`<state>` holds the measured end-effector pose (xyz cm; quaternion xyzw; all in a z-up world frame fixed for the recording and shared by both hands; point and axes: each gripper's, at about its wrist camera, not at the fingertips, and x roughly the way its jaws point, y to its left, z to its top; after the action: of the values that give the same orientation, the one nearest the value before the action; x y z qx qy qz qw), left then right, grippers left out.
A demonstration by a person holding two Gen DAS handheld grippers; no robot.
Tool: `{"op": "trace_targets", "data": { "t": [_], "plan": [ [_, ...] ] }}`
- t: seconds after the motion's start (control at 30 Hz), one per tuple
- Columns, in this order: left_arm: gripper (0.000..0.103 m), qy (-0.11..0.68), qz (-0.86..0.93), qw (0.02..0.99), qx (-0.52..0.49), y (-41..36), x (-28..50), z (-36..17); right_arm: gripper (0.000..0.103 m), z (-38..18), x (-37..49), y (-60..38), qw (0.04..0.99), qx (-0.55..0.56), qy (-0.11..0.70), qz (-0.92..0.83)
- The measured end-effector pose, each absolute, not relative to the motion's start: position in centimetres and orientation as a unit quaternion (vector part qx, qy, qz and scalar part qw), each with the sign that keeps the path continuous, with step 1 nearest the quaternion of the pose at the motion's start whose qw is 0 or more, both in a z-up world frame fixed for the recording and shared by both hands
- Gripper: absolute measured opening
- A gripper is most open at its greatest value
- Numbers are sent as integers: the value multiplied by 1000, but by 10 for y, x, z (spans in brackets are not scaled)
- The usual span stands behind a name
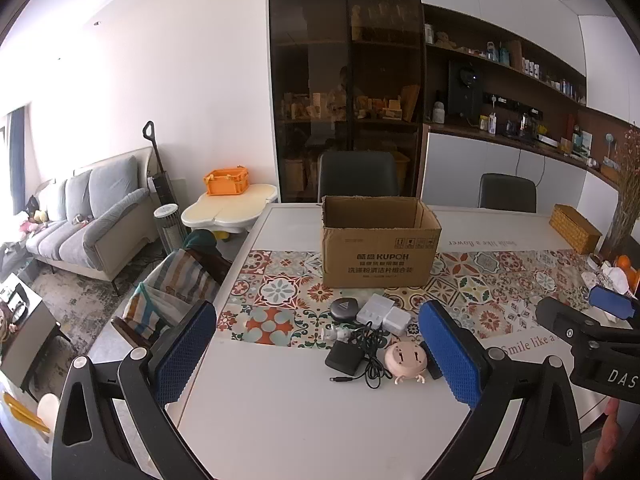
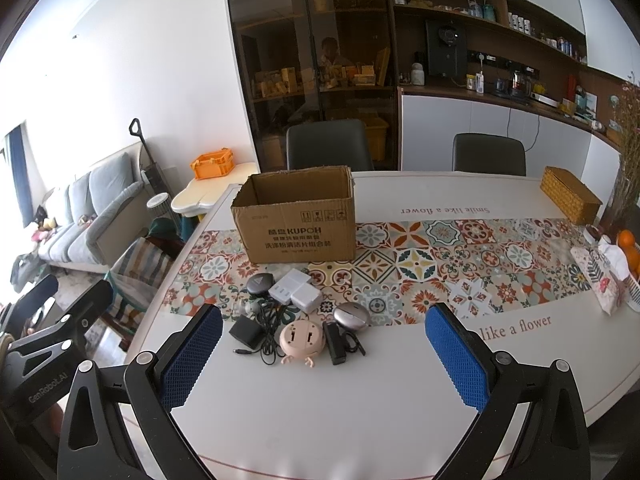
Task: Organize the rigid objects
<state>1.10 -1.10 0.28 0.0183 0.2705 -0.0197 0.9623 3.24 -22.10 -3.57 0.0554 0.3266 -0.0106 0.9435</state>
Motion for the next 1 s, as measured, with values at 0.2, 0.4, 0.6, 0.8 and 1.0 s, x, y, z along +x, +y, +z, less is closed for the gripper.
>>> {"op": "trace_targets", "data": {
  "t": [0.2,0.4,0.6,0.8,1.0],
  "plan": [
    [103,278,-26,960,21,-10,18,0,102,-38,34,-222,942,55,331,-11],
    [103,293,-29,955,30,-10,32,-10,102,-44,45,-219,938,55,341,-13],
    [103,348,-28,936,39,-8,55,-46,102,-66,63,-217,926,54,373,-24],
    [103,395,-44,916,46,-8,80,-83,102,-103,85,-212,906,54,418,-27],
    [103,426,-83,899,56,-3,108,-111,101,-133,110,-203,890,62,452,-23]
  ]
}}
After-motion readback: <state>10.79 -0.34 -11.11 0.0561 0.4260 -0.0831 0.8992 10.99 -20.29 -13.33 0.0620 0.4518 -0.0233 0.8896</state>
